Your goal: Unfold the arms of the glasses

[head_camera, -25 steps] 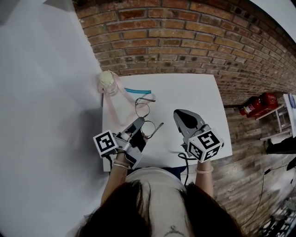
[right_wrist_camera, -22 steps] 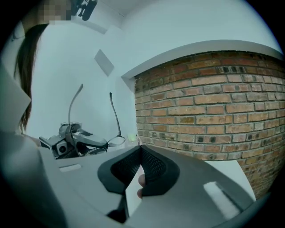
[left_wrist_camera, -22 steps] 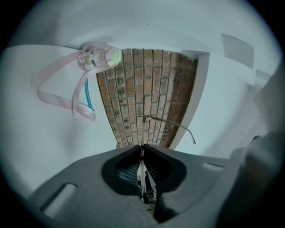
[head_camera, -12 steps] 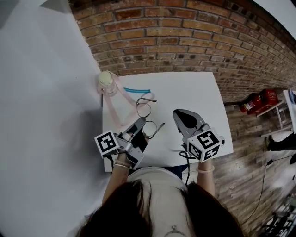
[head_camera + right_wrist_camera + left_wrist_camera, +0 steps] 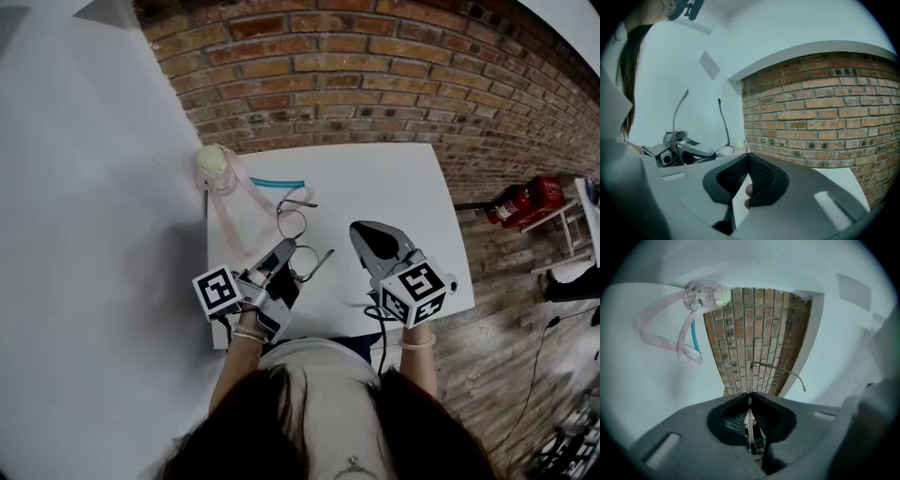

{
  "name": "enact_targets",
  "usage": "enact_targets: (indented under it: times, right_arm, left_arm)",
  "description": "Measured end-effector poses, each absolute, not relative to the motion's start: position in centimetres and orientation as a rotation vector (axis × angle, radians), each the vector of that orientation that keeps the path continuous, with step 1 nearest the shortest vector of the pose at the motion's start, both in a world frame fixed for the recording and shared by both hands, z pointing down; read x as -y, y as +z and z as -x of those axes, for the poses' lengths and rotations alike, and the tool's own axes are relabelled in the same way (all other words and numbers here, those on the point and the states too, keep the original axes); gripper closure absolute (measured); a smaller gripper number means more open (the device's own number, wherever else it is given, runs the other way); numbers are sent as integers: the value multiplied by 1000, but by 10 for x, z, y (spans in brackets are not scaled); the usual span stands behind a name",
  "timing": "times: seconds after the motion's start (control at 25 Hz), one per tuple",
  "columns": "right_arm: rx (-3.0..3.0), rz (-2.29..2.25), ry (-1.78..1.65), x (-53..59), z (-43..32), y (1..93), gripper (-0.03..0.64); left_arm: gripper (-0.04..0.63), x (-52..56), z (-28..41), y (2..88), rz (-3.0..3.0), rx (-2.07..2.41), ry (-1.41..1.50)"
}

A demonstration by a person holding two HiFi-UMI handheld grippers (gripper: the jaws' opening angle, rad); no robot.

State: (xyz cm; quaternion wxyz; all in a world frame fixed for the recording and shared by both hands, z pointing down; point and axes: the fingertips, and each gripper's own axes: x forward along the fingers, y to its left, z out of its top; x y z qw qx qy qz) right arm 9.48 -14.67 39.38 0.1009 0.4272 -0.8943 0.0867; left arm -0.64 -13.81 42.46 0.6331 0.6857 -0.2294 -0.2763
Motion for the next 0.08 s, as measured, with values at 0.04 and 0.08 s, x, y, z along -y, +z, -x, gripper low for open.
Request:
enact_targets:
  times: [0.04, 0.08]
  right_arm:
    - [2643, -1260, 255, 148, -94, 394, 611]
    - [2644, -1258, 254, 148, -94, 393, 611]
  left_arm:
    - [571, 139, 6, 425, -1568, 525, -632]
    - [571, 140, 6, 425, -1568, 526, -632]
